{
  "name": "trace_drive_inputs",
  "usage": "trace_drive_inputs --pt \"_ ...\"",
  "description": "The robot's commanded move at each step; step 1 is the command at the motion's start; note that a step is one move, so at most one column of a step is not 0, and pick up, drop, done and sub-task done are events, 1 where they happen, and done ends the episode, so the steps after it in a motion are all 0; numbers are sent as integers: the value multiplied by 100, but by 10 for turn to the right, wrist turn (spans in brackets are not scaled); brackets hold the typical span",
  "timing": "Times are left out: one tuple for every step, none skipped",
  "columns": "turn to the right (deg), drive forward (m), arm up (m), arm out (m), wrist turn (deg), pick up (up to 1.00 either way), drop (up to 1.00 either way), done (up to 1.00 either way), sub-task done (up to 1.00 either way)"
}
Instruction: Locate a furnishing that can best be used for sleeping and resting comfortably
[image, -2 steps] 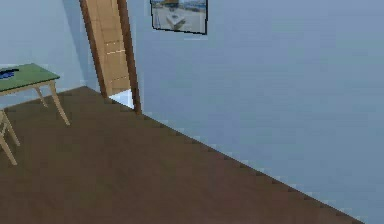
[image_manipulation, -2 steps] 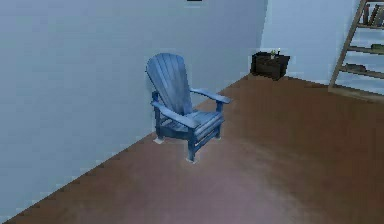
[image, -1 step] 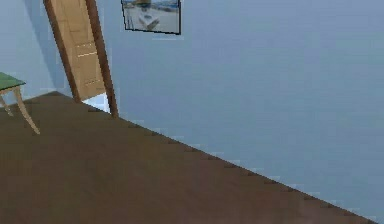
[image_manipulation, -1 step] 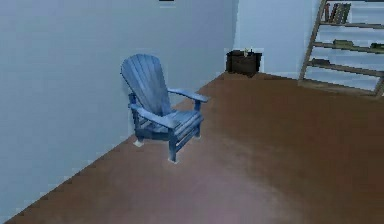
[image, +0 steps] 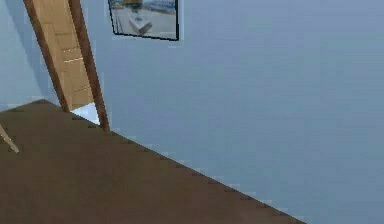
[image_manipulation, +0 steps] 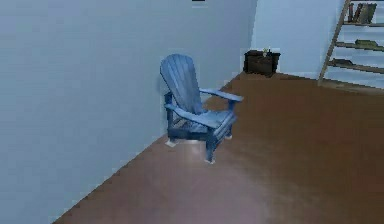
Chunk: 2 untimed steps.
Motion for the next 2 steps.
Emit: trace_drive_inputs --pt "-420 0 0 0 0 0 0 0 0" --pt "0 100 0 0 0 0 0 0 0"
